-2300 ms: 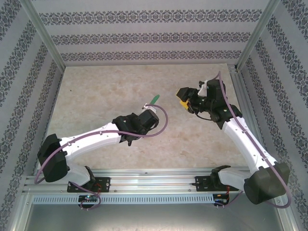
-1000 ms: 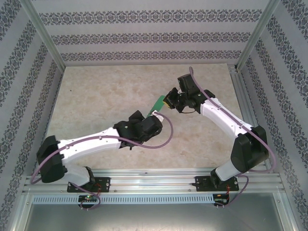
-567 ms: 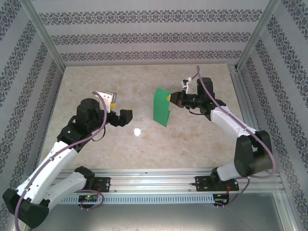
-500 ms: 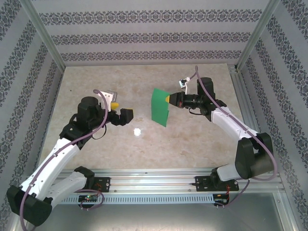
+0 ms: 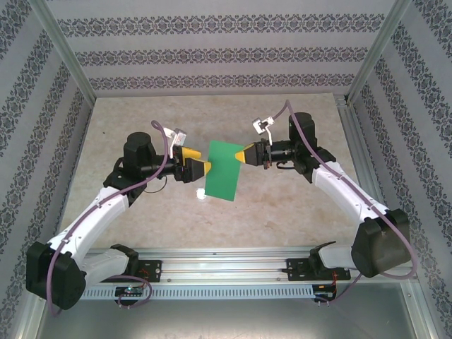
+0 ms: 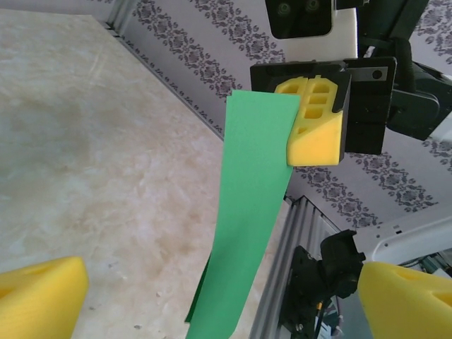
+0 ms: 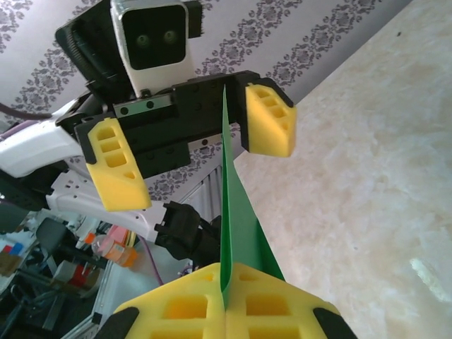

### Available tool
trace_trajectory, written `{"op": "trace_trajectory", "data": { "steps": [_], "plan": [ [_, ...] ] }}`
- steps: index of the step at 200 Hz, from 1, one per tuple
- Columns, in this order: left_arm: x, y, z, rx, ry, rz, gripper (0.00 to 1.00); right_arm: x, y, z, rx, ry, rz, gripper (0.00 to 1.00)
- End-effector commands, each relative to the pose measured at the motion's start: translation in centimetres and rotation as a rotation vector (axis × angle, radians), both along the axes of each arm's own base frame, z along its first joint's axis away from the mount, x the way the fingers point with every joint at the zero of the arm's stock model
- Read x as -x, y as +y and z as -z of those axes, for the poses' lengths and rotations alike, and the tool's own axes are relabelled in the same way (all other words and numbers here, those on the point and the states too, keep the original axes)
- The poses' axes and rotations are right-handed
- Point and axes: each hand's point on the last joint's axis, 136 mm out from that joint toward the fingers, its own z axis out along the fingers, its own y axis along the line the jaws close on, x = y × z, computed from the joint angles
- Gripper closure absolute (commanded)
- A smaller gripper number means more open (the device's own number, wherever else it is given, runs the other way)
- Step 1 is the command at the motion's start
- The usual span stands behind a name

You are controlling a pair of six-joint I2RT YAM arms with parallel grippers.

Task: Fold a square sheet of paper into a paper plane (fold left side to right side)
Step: Turn over the paper at the center of the table.

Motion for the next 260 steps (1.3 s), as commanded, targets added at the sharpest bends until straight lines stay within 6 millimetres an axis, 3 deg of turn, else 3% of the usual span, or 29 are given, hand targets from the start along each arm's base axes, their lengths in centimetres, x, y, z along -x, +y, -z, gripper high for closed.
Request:
{"op": "trace_trajectory", "data": {
  "steps": [1,37,79,113,133,146,155,176,195,222,235,260],
  "plan": [
    [0.6,-0.6,-2.3,0.057,-0.067,0.08,0.04,1.7,0.8,-2.3,-0.046,-0.08,-0.095,1.0],
    [0.6,-1.2,-1.8,0.057,-0.045,0.113,0.15,2.2,1.5,-2.7,-0.049,-0.08,-0.12,1.0],
    [1.3,-1.7,-1.9,0.071,-0.051,0.15,0.59,1.3,1.8,-1.6,-0.013,-0.059,-0.089,1.0],
    [1.7,-1.9,-2.0,0.075,-0.053,0.17,0.87,0.7,1.7,-0.6,0.026,-0.047,-0.058,0.97],
    [1.8,-2.0,-1.8,0.071,-0.05,0.172,0.99,0.1,1.1,-0.2,0.065,-0.052,-0.013,0.91],
    [1.6,-1.9,-1.6,0.064,-0.046,0.163,1.0,-0.8,0.0,-0.2,0.091,-0.071,0.052,0.83],
    [1.3,-1.9,-1.4,0.057,-0.035,0.143,1.0,-1.5,-0.9,-0.3,0.109,-0.086,0.111,0.68],
    [-0.4,-1.6,0.0,0.023,0.028,0.045,1.0,-3.6,-4.5,0.3,0.238,-0.144,0.336,0.46],
    [-2.8,-1.3,3.4,-0.027,0.144,-0.068,1.0,-4.3,-7.3,1.5,0.394,-0.193,0.491,0.42],
    [-5.0,-2.6,8.1,0.021,0.301,-0.08,1.0,-4.2,-9.2,3.5,0.499,-0.18,0.585,0.39],
    [-5.7,-3.4,9.2,0.045,0.35,-0.057,1.0,-4.1,-9.8,4.6,0.539,-0.163,0.609,0.39],
    [-6.3,-4.1,9.5,0.035,0.355,-0.061,1.0,-3.9,-10.7,6.2,0.608,-0.134,0.649,0.39]
  ]
}}
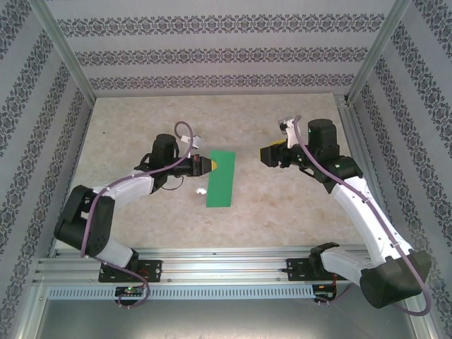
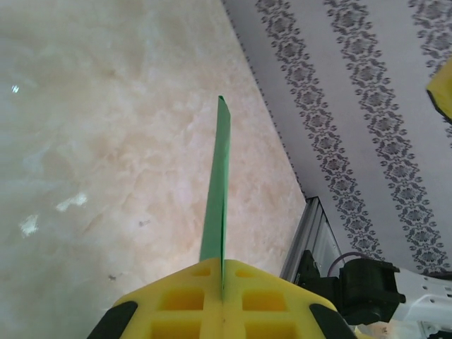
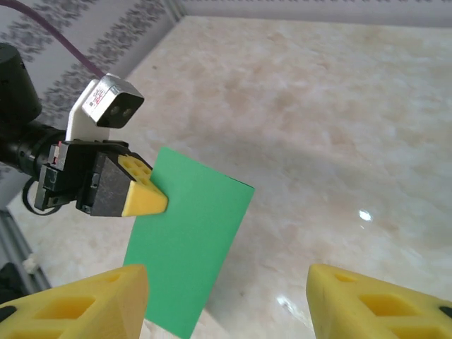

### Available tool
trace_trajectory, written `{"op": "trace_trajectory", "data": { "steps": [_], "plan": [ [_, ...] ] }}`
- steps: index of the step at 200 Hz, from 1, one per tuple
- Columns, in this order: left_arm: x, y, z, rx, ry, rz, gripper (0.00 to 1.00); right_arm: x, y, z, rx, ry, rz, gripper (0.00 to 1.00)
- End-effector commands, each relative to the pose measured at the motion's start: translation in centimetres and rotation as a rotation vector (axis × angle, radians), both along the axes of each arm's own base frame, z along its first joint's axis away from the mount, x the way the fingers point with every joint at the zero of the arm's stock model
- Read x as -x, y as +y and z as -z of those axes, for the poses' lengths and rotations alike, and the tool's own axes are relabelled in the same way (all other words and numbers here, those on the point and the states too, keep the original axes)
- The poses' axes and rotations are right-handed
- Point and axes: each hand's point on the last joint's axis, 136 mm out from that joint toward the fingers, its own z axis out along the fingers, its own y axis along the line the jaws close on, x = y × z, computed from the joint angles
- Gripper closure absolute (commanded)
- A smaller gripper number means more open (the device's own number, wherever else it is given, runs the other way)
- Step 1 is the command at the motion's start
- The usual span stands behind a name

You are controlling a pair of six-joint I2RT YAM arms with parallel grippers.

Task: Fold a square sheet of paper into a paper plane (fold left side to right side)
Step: Turn over the paper at the center of the table.

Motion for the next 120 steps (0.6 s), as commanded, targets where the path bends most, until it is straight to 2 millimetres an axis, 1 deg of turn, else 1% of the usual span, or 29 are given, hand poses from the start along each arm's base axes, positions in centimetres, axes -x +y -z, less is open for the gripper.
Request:
{"op": "trace_trajectory", "data": {
  "steps": [1,23,49,76,96,107,120],
  "plan": [
    [-0.7,-1.2,-2.8,0.066,-0.072,-0.003,1.0,0.1,-1.7,3.2,0.13,0.053,0.085,0.39],
    [-0.7,-0.5,-1.2,0.001,-0.052,-0.04,1.0,0.8,-1.2,4.2,0.17,0.065,0.073,0.39],
    [-0.4,0.5,2.4,-0.053,0.036,-0.081,1.0,1.8,0.2,5.4,0.212,0.087,0.024,0.41],
    [-0.3,2.6,6.5,-0.117,0.116,-0.141,1.0,2.6,2.1,6.1,0.241,0.092,-0.017,0.41],
    [-0.2,4.4,9.3,-0.177,0.162,-0.178,1.0,3.4,3.5,7.2,0.294,0.109,-0.054,0.41],
    [-0.1,5.2,10.5,-0.199,0.182,-0.191,1.0,3.9,4.4,7.9,0.315,0.122,-0.078,0.41],
    [-0.1,5.9,11.3,-0.207,0.204,-0.207,1.0,4.6,5.7,8.7,0.348,0.127,-0.108,0.41]
  ]
}}
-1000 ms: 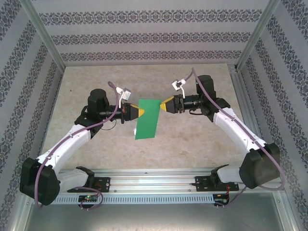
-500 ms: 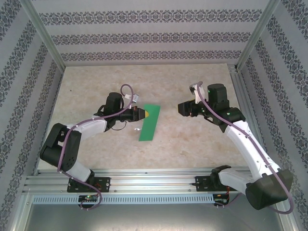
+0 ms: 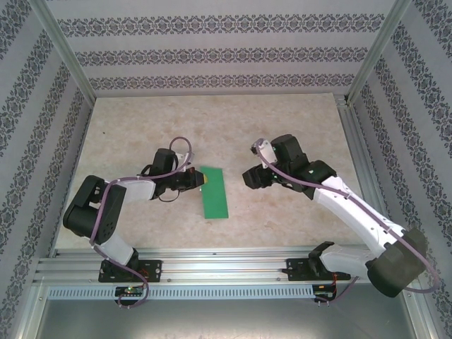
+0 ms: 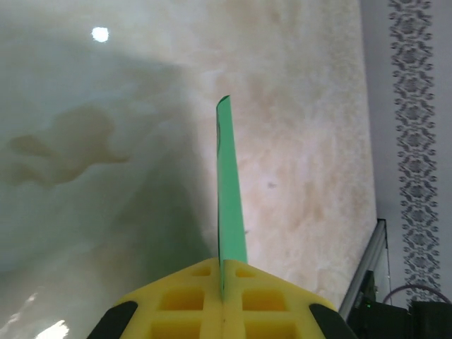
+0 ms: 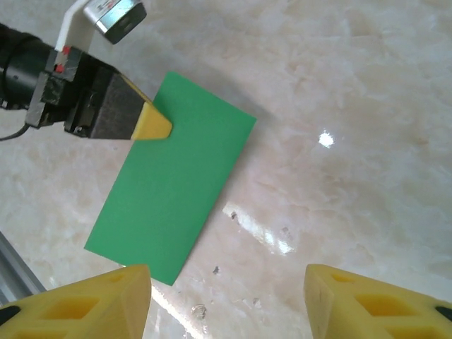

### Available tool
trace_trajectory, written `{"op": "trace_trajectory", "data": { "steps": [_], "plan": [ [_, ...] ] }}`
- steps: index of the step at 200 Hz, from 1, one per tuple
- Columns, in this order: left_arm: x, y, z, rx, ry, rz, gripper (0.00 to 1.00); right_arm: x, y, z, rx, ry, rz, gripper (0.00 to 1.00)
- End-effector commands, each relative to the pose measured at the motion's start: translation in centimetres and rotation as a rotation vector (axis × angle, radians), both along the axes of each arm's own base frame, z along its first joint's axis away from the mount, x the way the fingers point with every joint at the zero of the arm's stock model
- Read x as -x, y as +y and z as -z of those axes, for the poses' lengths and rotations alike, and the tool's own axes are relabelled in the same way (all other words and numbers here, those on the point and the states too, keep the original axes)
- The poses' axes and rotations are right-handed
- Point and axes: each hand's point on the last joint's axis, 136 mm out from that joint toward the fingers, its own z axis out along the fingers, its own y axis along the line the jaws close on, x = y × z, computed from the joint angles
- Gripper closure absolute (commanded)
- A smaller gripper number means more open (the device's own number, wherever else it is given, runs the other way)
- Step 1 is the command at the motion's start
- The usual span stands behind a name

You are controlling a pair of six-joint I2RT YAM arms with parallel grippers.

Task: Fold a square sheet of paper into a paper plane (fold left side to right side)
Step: Third fold the triangle at the center of the table.

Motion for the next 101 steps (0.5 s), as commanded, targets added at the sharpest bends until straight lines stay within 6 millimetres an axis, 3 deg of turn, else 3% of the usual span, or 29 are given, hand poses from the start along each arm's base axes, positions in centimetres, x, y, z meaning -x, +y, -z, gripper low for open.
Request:
{"op": "trace_trajectory", "data": {
  "steps": [1,41,101],
  "plan": [
    [-0.3,1.7,1.6,-0.046,0.003,-0.032,1.0,0.6,1.1,1.5,0.08,0.008,-0.011,0.41],
    [-0.3,2.1,2.4,-0.045,0.113,-0.078,1.0,3.7,6.9,3.9,0.191,-0.038,-0.158,0.4],
    [0.2,2.6,2.9,-0.116,0.251,-0.088,1.0,7.0,14.1,6.8,0.41,-0.222,-0.4,0.18]
  ]
}}
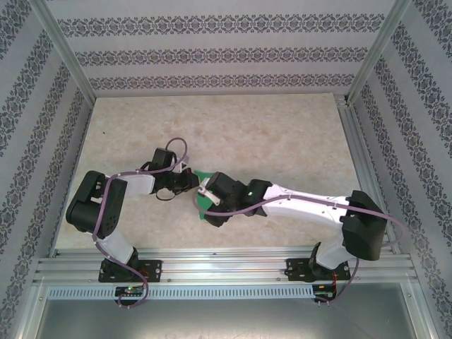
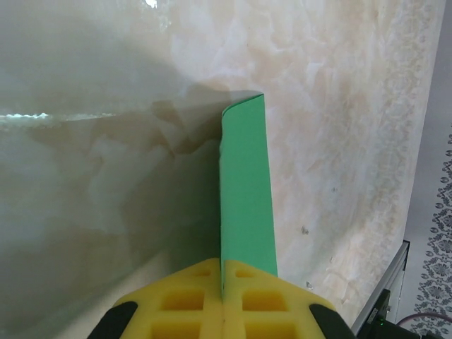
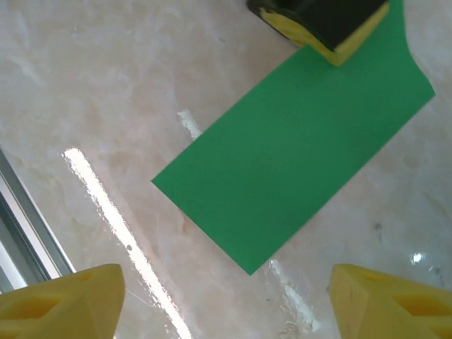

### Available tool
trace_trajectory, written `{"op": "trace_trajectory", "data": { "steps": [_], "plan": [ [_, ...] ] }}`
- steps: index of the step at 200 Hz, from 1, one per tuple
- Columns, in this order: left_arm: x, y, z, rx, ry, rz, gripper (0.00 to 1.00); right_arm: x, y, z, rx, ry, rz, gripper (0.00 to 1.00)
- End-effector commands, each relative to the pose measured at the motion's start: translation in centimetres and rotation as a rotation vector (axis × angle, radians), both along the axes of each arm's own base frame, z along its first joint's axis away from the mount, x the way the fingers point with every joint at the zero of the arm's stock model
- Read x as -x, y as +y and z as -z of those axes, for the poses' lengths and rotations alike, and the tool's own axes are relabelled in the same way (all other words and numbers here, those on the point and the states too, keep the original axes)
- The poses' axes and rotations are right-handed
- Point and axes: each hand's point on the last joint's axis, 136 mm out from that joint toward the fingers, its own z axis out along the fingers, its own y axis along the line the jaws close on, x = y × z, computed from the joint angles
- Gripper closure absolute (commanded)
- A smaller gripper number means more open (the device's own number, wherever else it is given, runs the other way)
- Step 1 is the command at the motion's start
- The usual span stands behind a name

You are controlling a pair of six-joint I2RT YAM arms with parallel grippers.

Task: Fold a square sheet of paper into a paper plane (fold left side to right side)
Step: Third fold the triangle at the center of the table.

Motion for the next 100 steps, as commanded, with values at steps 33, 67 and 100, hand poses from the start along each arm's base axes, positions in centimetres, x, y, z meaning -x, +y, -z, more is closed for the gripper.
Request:
{"op": "trace_trajectory", "data": {
  "steps": [33,67,100],
  "plan": [
    [0.5,0.7,1.1,-0.023,0.103,-0.031,1.0,0.1,4.7,1.8,0.159,-0.199,-0.162,0.12],
    [0.3,0.8,1.1,-0.03,0.1,-0.026,1.0,0.3,5.8,4.1,0.209,-0.214,-0.194,0.11],
    [0.1,0.7,1.1,-0.027,0.105,-0.031,1.0,0.1,6.0,6.2,0.261,-0.228,-0.204,0.12]
  ]
}}
